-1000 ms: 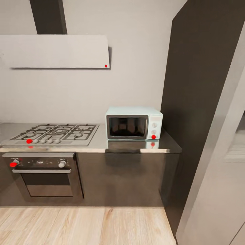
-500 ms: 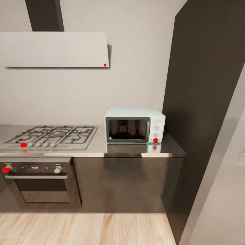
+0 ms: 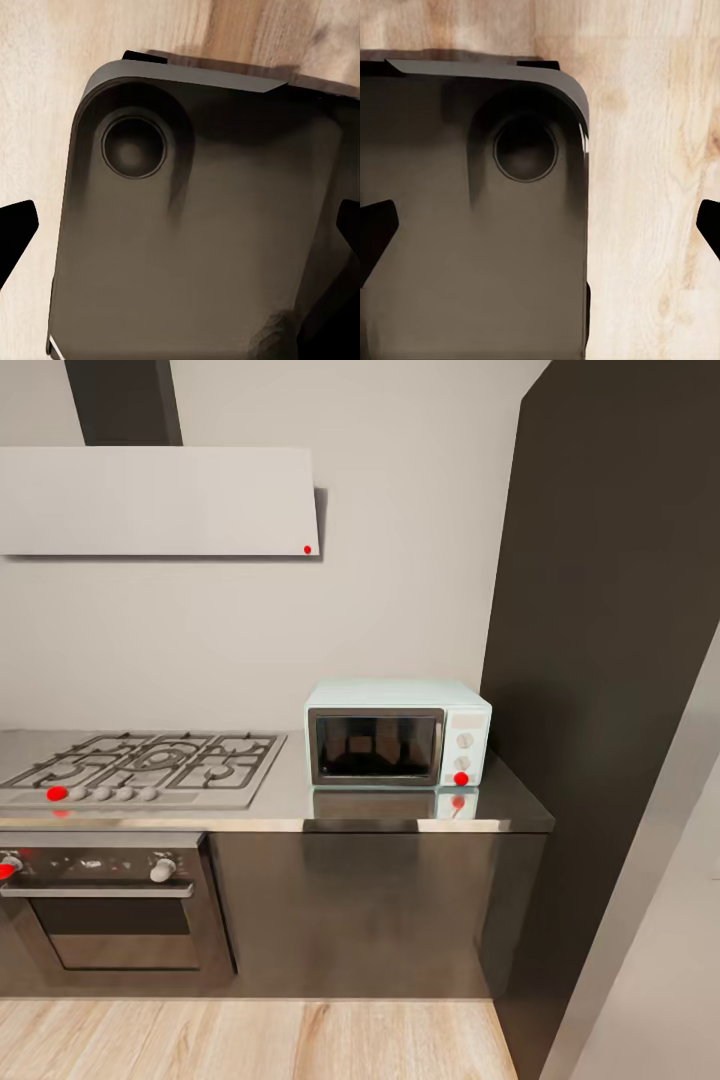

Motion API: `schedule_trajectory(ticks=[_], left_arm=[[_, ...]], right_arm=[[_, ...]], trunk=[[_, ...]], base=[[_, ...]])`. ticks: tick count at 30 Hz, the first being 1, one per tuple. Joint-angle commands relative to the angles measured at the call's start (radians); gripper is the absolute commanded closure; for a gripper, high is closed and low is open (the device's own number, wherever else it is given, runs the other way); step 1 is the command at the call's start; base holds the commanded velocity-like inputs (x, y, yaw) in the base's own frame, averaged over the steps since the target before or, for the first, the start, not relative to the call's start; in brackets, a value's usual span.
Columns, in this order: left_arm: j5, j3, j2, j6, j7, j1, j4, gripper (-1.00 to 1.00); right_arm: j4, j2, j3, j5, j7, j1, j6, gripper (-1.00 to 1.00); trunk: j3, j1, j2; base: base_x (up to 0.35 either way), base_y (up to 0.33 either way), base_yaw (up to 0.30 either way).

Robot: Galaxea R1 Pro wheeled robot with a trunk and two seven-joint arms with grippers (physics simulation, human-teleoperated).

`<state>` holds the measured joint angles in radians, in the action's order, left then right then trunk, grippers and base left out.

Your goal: In the kitchen, take the popcorn bag from the countertop, put it into the microwave, and heat it until the popcorn is cooked so the cooked popcorn ends up inside the bag.

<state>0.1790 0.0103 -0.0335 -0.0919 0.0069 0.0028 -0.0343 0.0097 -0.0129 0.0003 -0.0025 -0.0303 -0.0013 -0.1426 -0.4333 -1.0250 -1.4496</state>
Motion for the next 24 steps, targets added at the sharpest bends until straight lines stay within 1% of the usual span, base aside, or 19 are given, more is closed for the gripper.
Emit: schedule_trajectory(ticks=[1, 5, 9, 10, 11, 12, 14, 16, 17, 18, 19, 20, 21, 22, 24], left_arm=[[0.005, 0.0, 0.0, -0.002, 0.001, 0.0, -0.001, -1.0], [0.005, 0.0, 0.0, -0.002, 0.001, 0.0, -0.001, -1.0], [0.004, 0.0, -0.001, -0.003, 0.001, 0.0, -0.001, -1.0], [0.004, 0.0, 0.0, -0.002, 0.001, 0.0, -0.001, -1.0], [0.004, 0.0, -0.001, -0.003, 0.001, 0.0, -0.001, -1.0], [0.004, 0.0, 0.0, -0.003, 0.001, 0.0, -0.001, -1.0], [0.004, 0.0, 0.0, -0.003, 0.001, 0.0, -0.001, -1.0], [0.004, 0.0, 0.0, -0.003, 0.001, 0.0, -0.001, -1.0], [0.004, 0.0, 0.0, -0.003, 0.0, 0.0, -0.001, -1.0], [0.004, 0.0, 0.0, -0.003, 0.0, 0.0, -0.001, -1.0], [0.004, 0.0, 0.0, -0.003, 0.0, 0.0, -0.001, -1.0], [0.004, 0.0, 0.0, -0.003, -0.001, 0.0, -0.001, -1.0], [0.004, 0.0, 0.0, -0.003, -0.001, 0.0, -0.001, -1.0], [0.004, 0.0, 0.0, -0.003, -0.001, 0.0, -0.001, -1.0], [0.004, 0.0, 0.0, -0.003, -0.001, 0.0, -0.001, -1.0]], right_arm=[[0.001, 0.0, -0.002, -0.002, -0.001, 0.0, -0.004, -1.0], [0.001, 0.001, -0.005, -0.005, 0.0, 0.0, -0.003, -1.0], [0.0, 0.001, 0.01, 0.007, 0.0, 0.0, -0.004, -1.0], [-0.057, -0.002, 0.03, 0.017, 0.012, 0.0, 0.0, -1.0], [-0.096, -0.002, 0.033, 0.018, 0.012, 0.0, 0.012, -1.0], [-0.16, -0.002, 0.035, 0.019, 0.012, 0.0, 0.055, -1.0], [-0.358, -0.003, 0.037, 0.019, 0.015, 0.0, 0.215, -1.0], [-0.492, -0.003, 0.038, 0.02, 0.016, 0.0, 0.304, -1.0], [-0.583, -0.003, 0.039, 0.02, 0.016, 0.0, 0.365, -1.0], [-0.64, -0.003, 0.039, 0.02, 0.016, 0.0, 0.404, -1.0], [-0.726, -0.003, 0.039, 0.02, 0.016, 0.0, 0.463, -1.0], [-0.839, -0.003, 0.039, 0.019, 0.016, 0.0, 0.539, -1.0], [-0.93, -0.002, 0.04, 0.018, 0.016, 0.0, 0.596, -1.0], [-1.089, -0.002, 0.04, 0.017, 0.016, 0.0, 0.685, -1.0], [-1.268, -0.001, 0.04, 0.015, 0.016, -0.002, 0.769, -1.0]], trunk=[[-0.001, 0.0, 0.0], [-0.001, 0.0, 0.0], [-0.001, 0.0, 0.0], [-0.001, 0.0, 0.0], [-0.001, 0.0, 0.0], [-0.001, 0.0, 0.0], [-0.001, 0.0, 0.0], [-0.001, 0.0, 0.0], [-0.001, 0.0, 0.0], [-0.001, 0.0, 0.0], [-0.001, 0.0, 0.0], [-0.001, 0.0, 0.0], [-0.001, 0.0, 0.0], [-0.001, 0.0, 0.0], [-0.001, 0.0, 0.0]], base=[[0.0, 0.0, 0.0], [0.0, 0.0, 0.0], [0.0, 0.0, 0.0], [0.0, 0.0, 0.0], [0.0, 0.0, 0.0], [0.0, 0.0, 0.0], [0.0, 0.0, 0.0], [0.0, 0.0, 0.0], [0.0, 0.0, 0.0], [0.0, 0.0, 0.0], [0.0, 0.0, 0.0], [0.0, 0.0, 0.0], [0.0, 0.0, 0.0], [0.0, 0.0, 0.0], [0.0, 0.0, 0.0]])
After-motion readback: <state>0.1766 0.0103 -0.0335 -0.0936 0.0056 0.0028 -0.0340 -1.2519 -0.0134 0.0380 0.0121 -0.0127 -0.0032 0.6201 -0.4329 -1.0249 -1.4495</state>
